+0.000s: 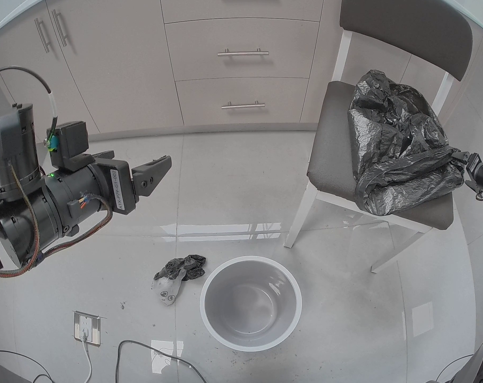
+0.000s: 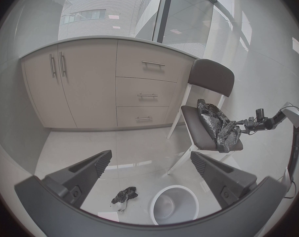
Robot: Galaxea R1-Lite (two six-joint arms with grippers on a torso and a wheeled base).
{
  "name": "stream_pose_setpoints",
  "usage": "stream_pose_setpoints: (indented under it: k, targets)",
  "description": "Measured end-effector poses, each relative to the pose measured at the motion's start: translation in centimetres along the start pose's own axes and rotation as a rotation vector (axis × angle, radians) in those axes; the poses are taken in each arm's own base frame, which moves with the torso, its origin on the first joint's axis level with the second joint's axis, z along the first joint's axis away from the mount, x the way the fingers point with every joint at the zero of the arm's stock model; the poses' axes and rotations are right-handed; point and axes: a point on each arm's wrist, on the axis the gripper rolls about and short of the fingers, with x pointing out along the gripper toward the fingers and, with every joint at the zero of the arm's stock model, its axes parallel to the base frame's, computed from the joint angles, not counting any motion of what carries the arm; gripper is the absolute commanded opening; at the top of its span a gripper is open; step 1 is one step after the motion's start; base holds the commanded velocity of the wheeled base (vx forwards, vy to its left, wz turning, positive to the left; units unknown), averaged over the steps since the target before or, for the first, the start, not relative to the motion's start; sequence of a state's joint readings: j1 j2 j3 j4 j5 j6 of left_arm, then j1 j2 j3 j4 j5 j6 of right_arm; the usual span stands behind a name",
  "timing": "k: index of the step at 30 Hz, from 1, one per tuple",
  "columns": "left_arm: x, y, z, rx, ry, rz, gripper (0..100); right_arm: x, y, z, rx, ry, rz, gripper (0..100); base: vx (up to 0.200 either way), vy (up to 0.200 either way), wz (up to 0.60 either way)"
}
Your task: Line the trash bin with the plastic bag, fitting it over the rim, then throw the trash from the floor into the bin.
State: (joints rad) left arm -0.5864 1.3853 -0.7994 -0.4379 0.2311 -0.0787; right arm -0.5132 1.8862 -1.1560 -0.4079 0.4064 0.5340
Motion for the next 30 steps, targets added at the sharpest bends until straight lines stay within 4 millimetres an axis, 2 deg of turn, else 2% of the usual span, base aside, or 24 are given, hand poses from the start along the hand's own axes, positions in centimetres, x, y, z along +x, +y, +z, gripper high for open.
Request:
stream_pose_setpoints:
  k: [19,29,30]
  targets:
    - [0.0,0.0,0.0,0.001,0.000,0.000,100,2.6,-1.6,-0.4,0.015,0.000,-0.063,100,0.000,0.000,0.00]
    - [-0.1,0.0,-0.2,0.002,0.005,-0.001,100,3.5,0.4,-0.6,0.082,0.002,-0.010,100,0.000,0.000,0.00]
    - [-0.1,0.0,-0.2,0.002,0.006,-0.001,100,3.6,0.6,-0.5,0.091,0.002,-0.004,0,0.000,0.000,0.00]
